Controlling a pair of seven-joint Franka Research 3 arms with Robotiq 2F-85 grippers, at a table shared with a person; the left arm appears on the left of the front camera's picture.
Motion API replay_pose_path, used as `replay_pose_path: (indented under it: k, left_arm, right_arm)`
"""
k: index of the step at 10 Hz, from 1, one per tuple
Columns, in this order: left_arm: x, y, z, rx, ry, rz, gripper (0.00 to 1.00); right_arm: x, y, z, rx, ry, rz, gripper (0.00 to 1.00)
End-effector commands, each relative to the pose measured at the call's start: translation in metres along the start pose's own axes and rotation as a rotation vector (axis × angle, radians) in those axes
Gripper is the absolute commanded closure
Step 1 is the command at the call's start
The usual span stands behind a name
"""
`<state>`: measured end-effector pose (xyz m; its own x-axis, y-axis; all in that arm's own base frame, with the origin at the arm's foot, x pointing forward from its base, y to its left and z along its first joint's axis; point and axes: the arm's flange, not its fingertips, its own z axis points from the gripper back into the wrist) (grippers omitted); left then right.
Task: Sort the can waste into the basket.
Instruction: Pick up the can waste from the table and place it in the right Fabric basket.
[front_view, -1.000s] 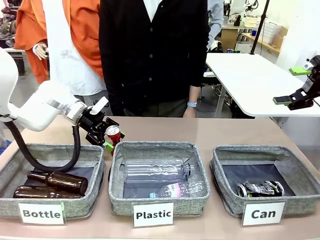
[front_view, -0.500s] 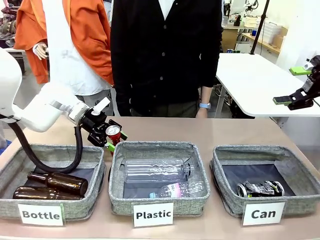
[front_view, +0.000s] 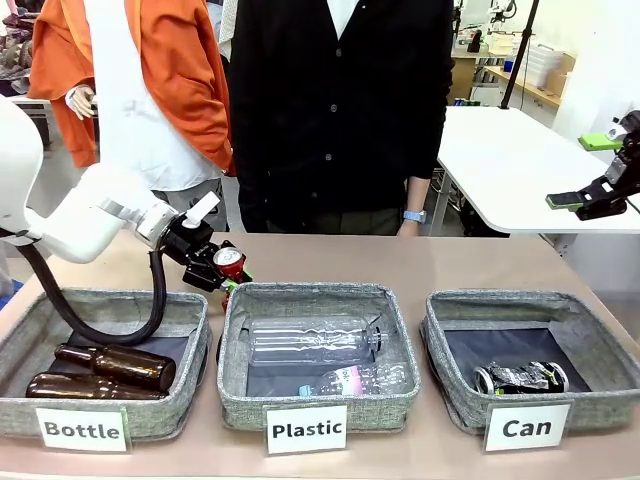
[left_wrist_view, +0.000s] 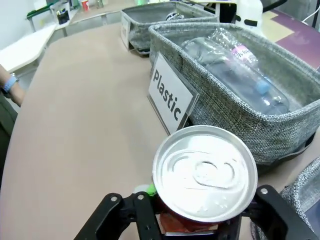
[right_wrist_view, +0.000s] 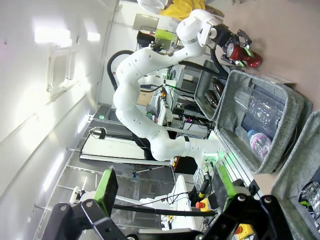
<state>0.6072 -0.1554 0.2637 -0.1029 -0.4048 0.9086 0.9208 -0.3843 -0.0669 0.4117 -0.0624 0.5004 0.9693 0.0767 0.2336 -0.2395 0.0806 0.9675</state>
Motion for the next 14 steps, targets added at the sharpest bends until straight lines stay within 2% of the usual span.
replay_pose_path:
  k: [1, 3, 5, 6, 9, 10, 11, 12, 13, 14]
  left_arm:
    - [0.008, -0.001, 0.006, 0.021, -0.030, -0.013, 1.00]
    - [0.014, -0.007, 0.013, 0.050, -0.047, -0.010, 1.00]
    - [0.038, -0.034, 0.033, 0.080, -0.066, 0.036, 1.00]
    - [0.059, -0.056, 0.053, 0.114, -0.088, 0.086, 1.00]
    - [0.111, -0.127, 0.112, -0.030, -0.160, 0.173, 1.00]
    - [0.126, -0.163, 0.130, -0.019, -0.149, 0.181, 1.00]
    - [0.131, -0.185, 0.134, 0.005, -0.111, 0.184, 1.00]
    - [0.134, -0.219, 0.134, 0.094, -0.058, 0.137, 1.00]
    - [0.130, -0.237, 0.137, 0.188, -0.046, 0.101, 1.00]
    - [0.118, -0.240, 0.142, 0.282, 0.013, 0.124, 1.00]
  right_arm:
    - [0.000, 0.001, 0.002, -0.003, 0.017, 0.021, 0.00]
    - [0.000, 0.001, 0.002, -0.003, 0.017, 0.021, 0.00]
    - [0.000, 0.001, 0.002, -0.003, 0.017, 0.021, 0.00]
    - [0.000, 0.001, 0.002, -0.003, 0.017, 0.021, 0.00]
    - [0.000, 0.001, 0.002, -0.003, 0.017, 0.021, 0.00]
    - [0.000, 0.001, 0.002, -0.003, 0.017, 0.021, 0.00]
    - [0.000, 0.001, 0.002, -0.003, 0.017, 0.021, 0.00]
    - [0.000, 0.001, 0.002, -0.003, 0.017, 0.021, 0.00]
    - [0.000, 0.001, 0.002, -0.003, 0.017, 0.021, 0.00]
    - [0.000, 0.001, 0.002, -0.003, 0.017, 0.021, 0.00]
